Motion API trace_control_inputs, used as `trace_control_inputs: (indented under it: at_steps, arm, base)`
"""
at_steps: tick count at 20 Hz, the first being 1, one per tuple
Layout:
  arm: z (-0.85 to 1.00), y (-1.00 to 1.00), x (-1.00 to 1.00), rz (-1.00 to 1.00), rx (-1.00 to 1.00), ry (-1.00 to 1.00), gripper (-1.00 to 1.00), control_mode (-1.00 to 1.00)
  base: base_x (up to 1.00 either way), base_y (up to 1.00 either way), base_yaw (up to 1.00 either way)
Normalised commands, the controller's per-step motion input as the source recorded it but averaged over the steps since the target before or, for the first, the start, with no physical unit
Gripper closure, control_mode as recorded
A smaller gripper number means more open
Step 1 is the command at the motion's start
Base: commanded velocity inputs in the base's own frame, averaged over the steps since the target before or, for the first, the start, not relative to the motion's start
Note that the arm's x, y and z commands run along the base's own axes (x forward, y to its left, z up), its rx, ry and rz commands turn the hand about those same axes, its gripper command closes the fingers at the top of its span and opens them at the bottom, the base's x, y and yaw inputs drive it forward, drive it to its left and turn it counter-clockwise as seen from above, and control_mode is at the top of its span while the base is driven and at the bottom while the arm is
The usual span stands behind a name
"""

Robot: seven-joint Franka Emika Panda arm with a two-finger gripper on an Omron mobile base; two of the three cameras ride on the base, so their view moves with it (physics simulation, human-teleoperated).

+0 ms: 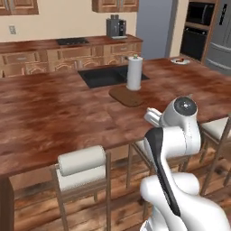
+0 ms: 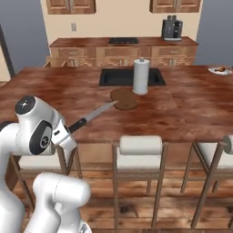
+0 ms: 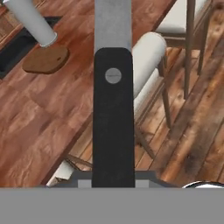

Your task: Pick up the knife from the drawer and place it on the cutting board. Then place the meat from the plate to the cutting board.

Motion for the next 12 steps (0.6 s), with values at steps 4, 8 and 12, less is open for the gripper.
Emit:
trace_control_inputs:
  at_steps: [4, 8, 12]
  arm:
    - [0.0, 0.0, 0.0, 0.0, 0.0, 0.0, 1.0, 1.0]
    - [0.0, 0.0, 0.0, 0.0, 0.0, 0.0, 1.0, 1.0]
    - [0.0, 0.0, 0.0, 0.0, 0.0, 0.0, 1.0, 1.0]
  base:
    - [0.61, 0.73, -0.2]
    - [0.58, -0.26, 0.03]
    - [0.33, -0.7, 0.09]
